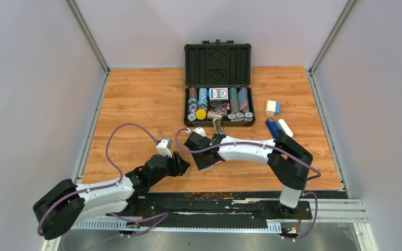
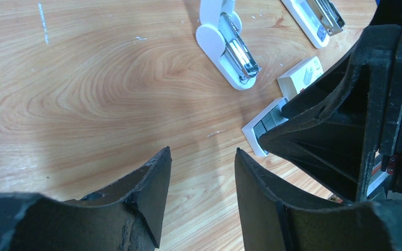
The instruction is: Load the staples into the stapler
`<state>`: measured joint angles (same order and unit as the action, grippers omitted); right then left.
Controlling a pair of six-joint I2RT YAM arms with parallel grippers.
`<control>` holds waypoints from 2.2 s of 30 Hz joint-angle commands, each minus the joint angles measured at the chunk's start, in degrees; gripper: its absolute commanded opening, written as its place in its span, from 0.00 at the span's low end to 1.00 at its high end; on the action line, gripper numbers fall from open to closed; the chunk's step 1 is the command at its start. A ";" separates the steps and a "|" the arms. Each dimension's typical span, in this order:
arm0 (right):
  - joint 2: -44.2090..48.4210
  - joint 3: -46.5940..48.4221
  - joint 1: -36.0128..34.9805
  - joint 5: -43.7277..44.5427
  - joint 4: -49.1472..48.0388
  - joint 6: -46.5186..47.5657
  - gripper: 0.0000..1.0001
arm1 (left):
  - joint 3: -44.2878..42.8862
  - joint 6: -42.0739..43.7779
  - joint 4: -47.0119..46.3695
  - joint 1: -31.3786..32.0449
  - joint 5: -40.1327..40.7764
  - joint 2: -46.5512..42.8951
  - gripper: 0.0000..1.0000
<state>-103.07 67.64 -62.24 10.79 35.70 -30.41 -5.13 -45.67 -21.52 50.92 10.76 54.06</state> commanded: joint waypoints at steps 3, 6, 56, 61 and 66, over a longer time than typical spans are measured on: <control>-2.67 1.97 -0.77 1.23 1.83 -1.72 0.44 | 1.08 -1.80 1.87 0.15 3.87 -3.18 0.57; -3.45 2.05 -1.03 1.25 2.40 -1.95 0.46 | 1.26 -1.90 2.80 0.15 4.64 -4.46 0.57; 8.63 -7.38 3.30 -7.42 -8.08 2.12 0.22 | 0.71 -1.37 1.04 0.15 2.38 -3.01 0.60; 9.28 -7.07 3.30 -6.90 -7.25 2.89 0.19 | 0.40 -0.90 0.09 0.15 1.58 -2.17 0.60; 8.55 -6.58 3.31 -5.43 -6.41 2.64 0.23 | -0.03 0.33 -2.90 0.15 -0.83 0.08 0.61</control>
<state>-95.79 60.25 -59.16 4.01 29.10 -28.73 -4.10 -46.92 -19.97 50.92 11.66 52.53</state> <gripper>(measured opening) 0.211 0.609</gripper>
